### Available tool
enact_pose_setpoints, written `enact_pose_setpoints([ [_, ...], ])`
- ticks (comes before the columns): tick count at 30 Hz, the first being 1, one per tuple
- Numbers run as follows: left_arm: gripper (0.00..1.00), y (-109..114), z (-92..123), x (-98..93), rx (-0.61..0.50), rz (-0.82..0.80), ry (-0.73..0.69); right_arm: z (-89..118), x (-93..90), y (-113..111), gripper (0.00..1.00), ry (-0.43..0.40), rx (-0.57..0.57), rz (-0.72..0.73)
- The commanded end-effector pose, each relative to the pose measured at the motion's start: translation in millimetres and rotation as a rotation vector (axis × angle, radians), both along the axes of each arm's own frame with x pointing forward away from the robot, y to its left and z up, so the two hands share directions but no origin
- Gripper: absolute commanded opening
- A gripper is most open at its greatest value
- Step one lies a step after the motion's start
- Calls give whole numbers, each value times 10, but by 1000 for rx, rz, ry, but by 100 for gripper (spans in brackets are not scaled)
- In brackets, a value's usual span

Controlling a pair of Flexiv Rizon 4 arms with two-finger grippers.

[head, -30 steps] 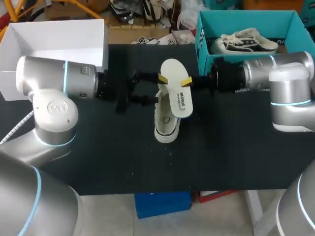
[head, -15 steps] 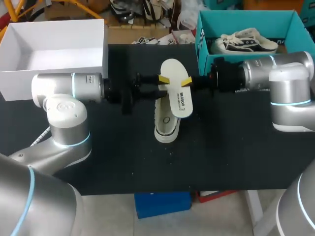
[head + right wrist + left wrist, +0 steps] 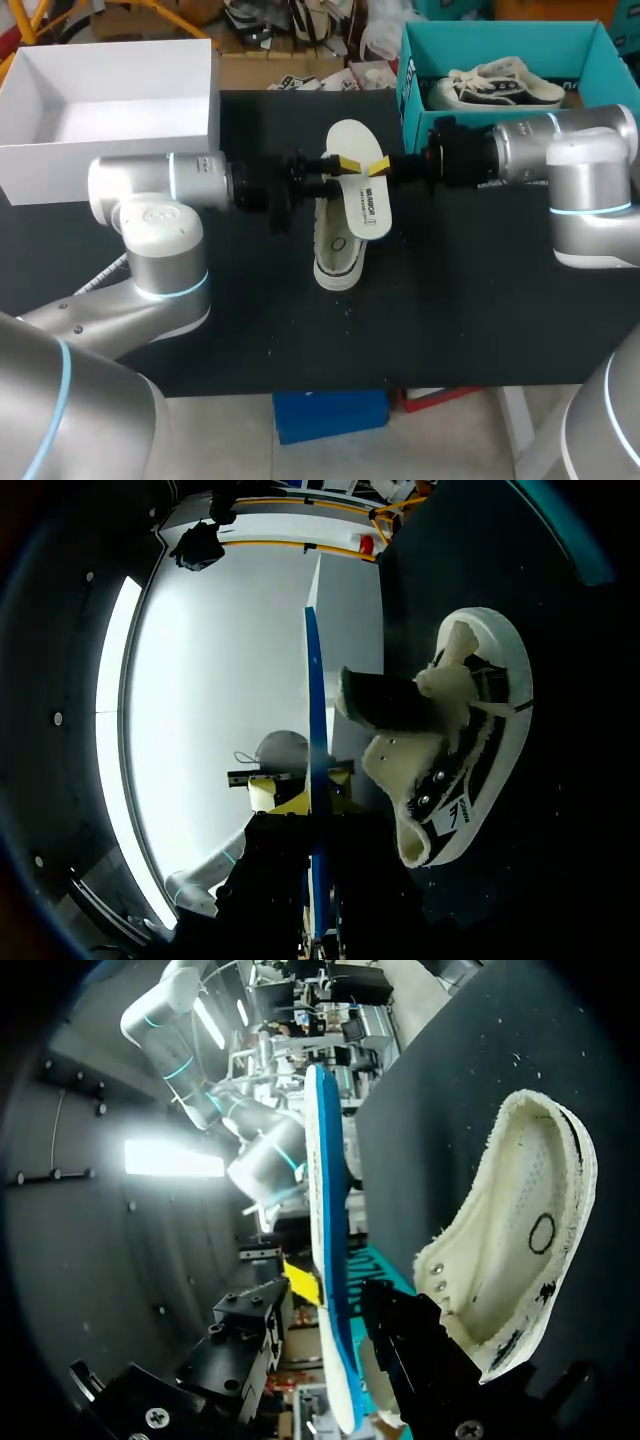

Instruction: Take the shoe out of the shoebox, open the shoe tongue, remove and reinsert the insole, then place the shoe into the shoebox

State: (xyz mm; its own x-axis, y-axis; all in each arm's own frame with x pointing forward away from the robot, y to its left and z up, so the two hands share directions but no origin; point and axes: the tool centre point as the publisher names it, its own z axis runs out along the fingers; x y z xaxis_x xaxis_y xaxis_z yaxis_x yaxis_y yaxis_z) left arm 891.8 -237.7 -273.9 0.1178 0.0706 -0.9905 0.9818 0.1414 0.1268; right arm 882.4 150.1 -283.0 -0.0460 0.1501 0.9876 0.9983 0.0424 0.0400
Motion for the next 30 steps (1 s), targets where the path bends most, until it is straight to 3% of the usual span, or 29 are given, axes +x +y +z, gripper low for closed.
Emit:
enact_pose_setpoints([
  [1, 34, -5, -30, -33, -4, 19, 1, -2, 4, 12, 0, 1, -2, 0],
  [19, 24, -27, -69, 2, -31, 66, 16, -2, 4, 12, 0, 1, -2, 0],
  [21, 12, -34, -67, 2, -33, 67, 16, -2, 4, 12, 0, 1, -2, 0],
  [22, 0, -36, -67, 1, -34, 69, 15, -2, 4, 12, 0, 1, -2, 0],
  [29, 0, -26, -54, 5, -28, 89, 18, -2, 4, 12, 0, 1, -2, 0],
  [30, 0, -23, -49, 5, -27, 90, 18, -2, 4, 12, 30, 1, -2, 0],
])
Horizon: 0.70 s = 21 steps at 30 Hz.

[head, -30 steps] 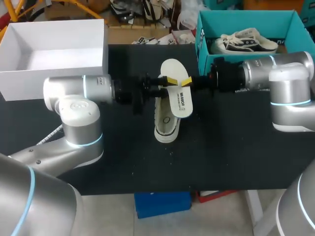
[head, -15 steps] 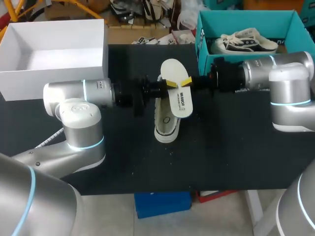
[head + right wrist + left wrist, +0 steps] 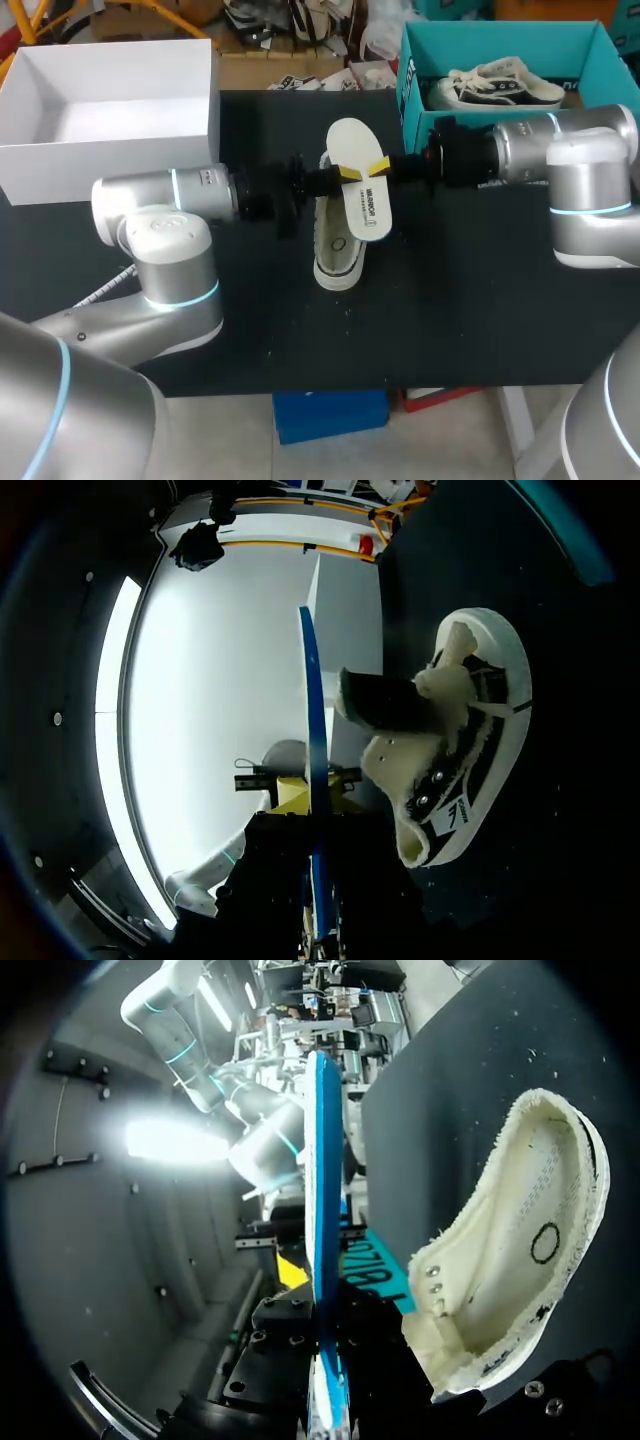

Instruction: Take the shoe out of the shoebox, open the shoe tongue, remove and reinsert the insole, then place the shoe into the shoebox

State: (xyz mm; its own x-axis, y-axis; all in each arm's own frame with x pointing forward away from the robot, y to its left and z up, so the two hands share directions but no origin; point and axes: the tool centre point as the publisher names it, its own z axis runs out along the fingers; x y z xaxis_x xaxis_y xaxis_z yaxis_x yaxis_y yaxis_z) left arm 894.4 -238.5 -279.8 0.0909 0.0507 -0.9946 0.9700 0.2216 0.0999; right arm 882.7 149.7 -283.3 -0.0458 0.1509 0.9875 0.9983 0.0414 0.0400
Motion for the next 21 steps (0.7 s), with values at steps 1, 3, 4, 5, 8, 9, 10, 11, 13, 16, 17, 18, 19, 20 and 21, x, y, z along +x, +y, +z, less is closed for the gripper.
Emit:
enact_pose_setpoints([
  [1, 0, -8, 22, -24, 5, 16, 0, 2, 1, 16, 99, 1, -1, 1],
  [3, 0, 15, 49, -44, 19, 26, 12, 34, -27, -35, 100, 6, 39, -44],
  [4, 0, 30, 63, -63, 26, 28, 19, 40, -45, -59, 100, 13, 29, -61],
  [5, 0, 48, 74, -86, 39, 29, 27, 43, -72, -80, 100, 16, 4, -72],
  [8, 0, 111, 102, -182, 78, 16, 62, 73, -166, -169, 100, 27, -20, -130],
  [9, 0, 135, 110, -221, 93, 14, 68, 84, -194, -201, 100, 21, -33, -145],
  [10, 0, 153, 118, -248, 97, 9, 74, 93, -217, -224, 100, 21, -38, -153],
  [11, 0, 190, 133, -301, 110, 5, 86, 105, -258, -270, 100, 24, -55, -178],
  [13, 0, 252, 152, -388, 130, -11, 96, 123, -317, -336, 100, 19, -77, -205],
  [16, 0, 339, 162, -541, 172, -42, 116, 148, -422, -435, 100, 17, -107, -246],
  [17, 0, 375, 157, -598, 184, -53, 125, 154, -462, -470, 100, 16, -116, -261],
  [18, 0, 408, 156, -662, 199, -64, 132, 160, -502, -504, 100, 17, -122, -276],
  [19, 0, 436, 148, -726, 214, -76, 144, 170, -550, -539, 100, 17, -132, -290],
  [20, 0, 467, 136, -791, 227, -87, 157, 175, -601, -578, 100, 17, -143, -306],
  [21, 0, 498, 120, -845, 240, -97, 170, 175, -647, -617, 100, 17, -150, -322],
])
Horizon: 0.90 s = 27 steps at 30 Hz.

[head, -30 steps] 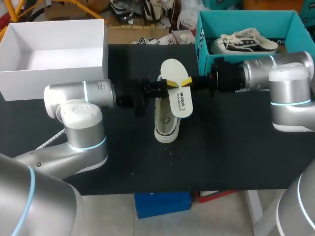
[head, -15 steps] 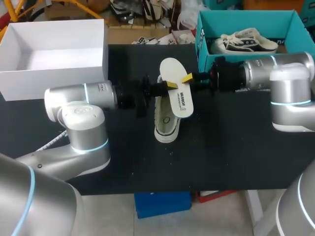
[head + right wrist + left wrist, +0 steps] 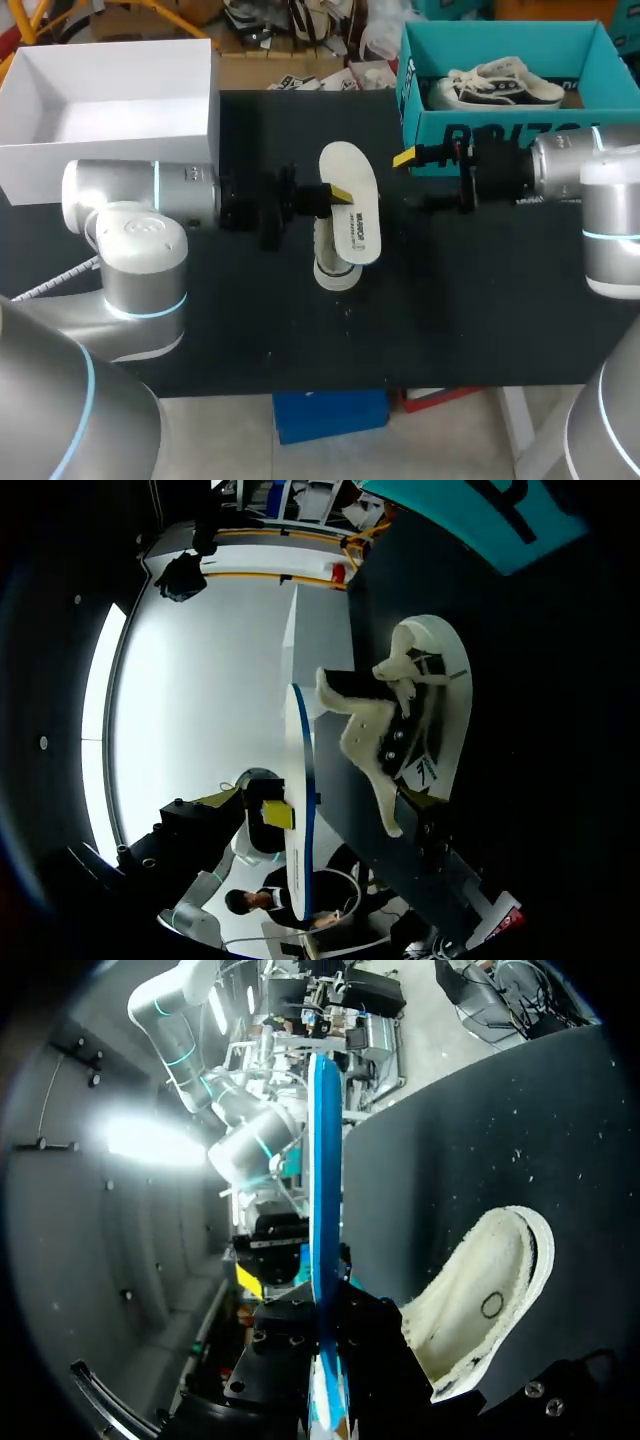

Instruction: Take the shoe out of the shoebox, open the shoe tongue, remove and reinsert the insole, then place the shoe into the shoebox

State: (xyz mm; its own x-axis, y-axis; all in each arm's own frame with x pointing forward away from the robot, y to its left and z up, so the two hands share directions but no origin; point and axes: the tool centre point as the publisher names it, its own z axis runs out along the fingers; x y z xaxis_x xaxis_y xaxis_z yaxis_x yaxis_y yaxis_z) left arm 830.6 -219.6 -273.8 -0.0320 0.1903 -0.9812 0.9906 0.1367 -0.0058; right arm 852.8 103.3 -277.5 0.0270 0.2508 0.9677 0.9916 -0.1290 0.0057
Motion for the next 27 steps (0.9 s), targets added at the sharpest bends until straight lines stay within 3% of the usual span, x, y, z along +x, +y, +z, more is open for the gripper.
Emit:
enact_pose_setpoints([
  [1, 0, 339, 47, -266, 109, -28, 46, 120, -397, -192, 100, -24, -67, -165],
  [15, 0, 594, -24, -819, 212, -111, 144, 368, -1158, -702, 100, -61, -199, -389],
  [27, 0, 677, -78, -1130, 278, -204, 193, 557, -1520, -887, 100, -91, -259, -474],
])
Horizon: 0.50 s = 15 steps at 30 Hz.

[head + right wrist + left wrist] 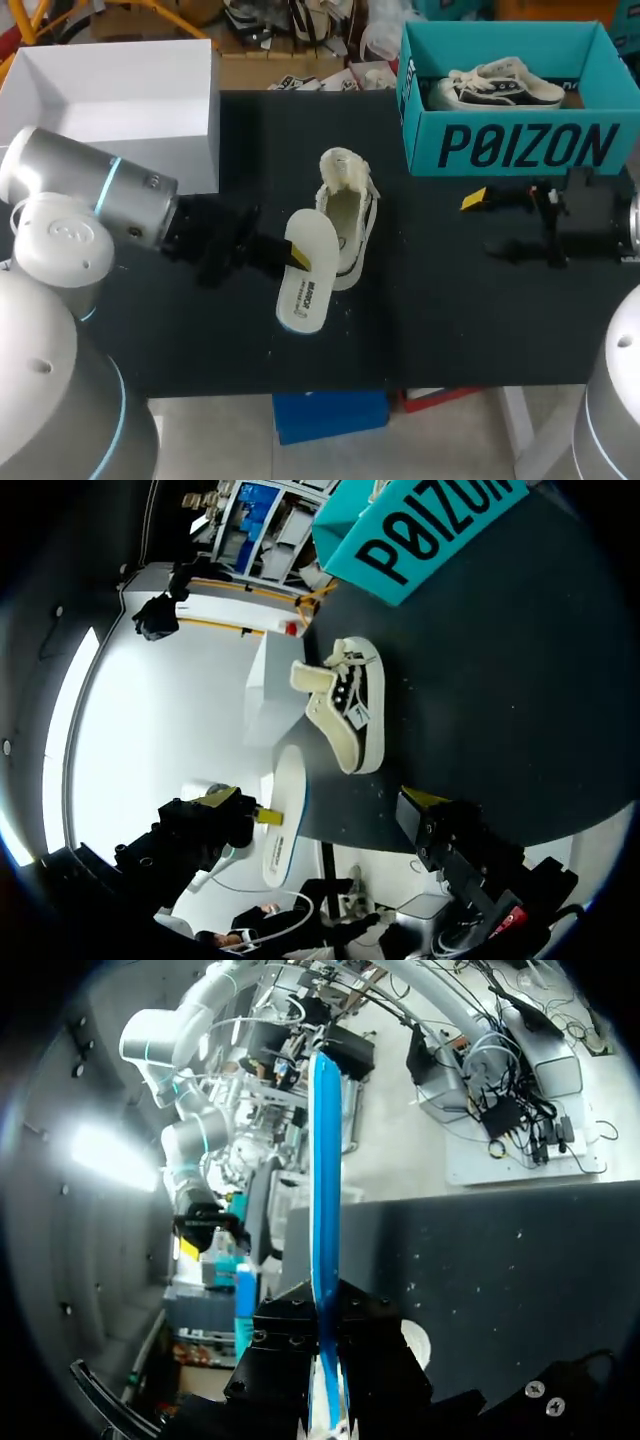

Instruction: Take the shoe out of the shoebox, open the shoe tongue, remove and reinsert the insole, then place the shoe into the shoebox

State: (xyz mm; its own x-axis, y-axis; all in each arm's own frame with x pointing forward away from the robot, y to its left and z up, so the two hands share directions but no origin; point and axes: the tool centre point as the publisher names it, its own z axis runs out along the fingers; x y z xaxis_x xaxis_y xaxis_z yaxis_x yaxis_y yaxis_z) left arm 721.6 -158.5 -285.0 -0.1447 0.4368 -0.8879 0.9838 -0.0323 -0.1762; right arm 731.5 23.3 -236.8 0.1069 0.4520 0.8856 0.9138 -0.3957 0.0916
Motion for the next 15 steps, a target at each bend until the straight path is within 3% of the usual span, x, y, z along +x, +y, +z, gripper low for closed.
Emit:
enact_pose_setpoints([
  [1, 0, 71, 29, -61, 39, -22, 12, 166, -324, -76, 100, -85, -38, -175],
  [9, 0, 88, 56, -204, 69, -129, 114, 180, -341, -75, 100, -86, -41, -174],
  [15, 0, 90, 13, -204, 98, -184, 145, 180, -341, -75, 100, -86, -41, -174],
])
